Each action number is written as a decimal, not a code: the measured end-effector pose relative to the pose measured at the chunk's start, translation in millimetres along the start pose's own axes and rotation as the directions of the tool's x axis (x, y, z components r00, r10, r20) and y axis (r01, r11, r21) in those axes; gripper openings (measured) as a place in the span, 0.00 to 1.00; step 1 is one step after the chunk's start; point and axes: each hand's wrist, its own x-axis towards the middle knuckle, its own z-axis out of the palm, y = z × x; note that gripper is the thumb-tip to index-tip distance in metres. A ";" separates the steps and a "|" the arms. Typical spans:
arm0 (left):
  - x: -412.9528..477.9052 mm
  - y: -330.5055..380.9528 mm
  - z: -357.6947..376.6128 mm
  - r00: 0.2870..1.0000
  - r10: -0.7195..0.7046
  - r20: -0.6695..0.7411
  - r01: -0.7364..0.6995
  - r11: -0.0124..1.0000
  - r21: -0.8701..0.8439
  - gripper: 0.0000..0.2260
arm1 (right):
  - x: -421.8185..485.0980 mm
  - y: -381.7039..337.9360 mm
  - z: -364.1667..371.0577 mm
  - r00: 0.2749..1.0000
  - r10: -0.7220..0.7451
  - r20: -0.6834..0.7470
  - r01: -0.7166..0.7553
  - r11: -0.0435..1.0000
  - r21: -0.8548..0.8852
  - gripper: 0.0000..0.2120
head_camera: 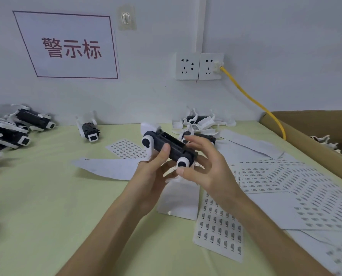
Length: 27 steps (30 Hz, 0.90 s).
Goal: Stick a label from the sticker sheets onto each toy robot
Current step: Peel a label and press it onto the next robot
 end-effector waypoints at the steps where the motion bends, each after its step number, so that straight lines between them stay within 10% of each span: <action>1: 0.1 -0.3 0.7 1.000 0.012 -0.003 -0.012 1.000 -0.012 0.30 | 0.4 -0.3 0.4 1.000 0.010 -0.024 -0.010 1.000 0.010 0.30; 16: -1.0 -3.3 4.6 0.986 0.128 0.108 -0.136 0.988 0.071 0.12 | -2.1 -5.5 -0.5 0.995 -0.096 -0.038 0.086 0.976 -0.198 0.26; 27: -3.0 -18.6 9.1 0.956 0.169 0.242 -0.263 0.857 0.444 0.09 | -5.4 -14.9 3.9 0.973 -0.210 -0.090 0.196 0.970 -0.142 0.26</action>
